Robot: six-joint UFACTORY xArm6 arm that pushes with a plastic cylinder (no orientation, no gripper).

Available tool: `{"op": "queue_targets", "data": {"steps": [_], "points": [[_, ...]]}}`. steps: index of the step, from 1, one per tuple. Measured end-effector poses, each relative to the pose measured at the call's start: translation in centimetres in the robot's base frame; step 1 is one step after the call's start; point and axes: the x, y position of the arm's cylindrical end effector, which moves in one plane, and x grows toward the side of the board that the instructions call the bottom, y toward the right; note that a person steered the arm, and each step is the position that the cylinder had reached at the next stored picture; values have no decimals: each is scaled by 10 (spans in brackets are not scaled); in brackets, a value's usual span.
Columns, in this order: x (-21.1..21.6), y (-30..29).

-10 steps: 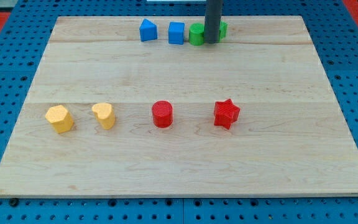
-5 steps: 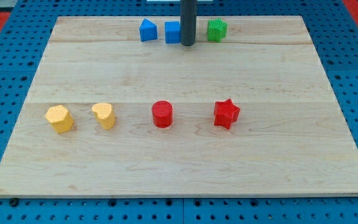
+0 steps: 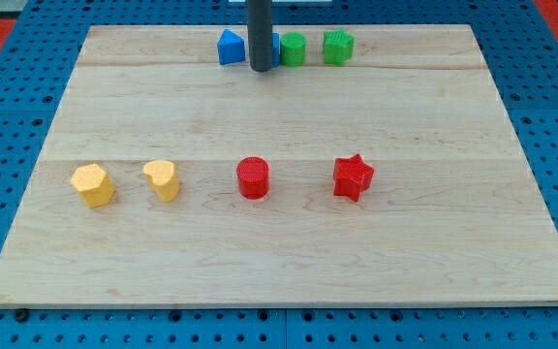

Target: Touch the bottoms of green blocks and blue blocks

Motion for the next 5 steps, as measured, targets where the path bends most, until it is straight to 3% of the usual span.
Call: {"op": "queue_targets", "data": {"steps": [3, 5], "points": [[-14, 0], [3, -23]]}}
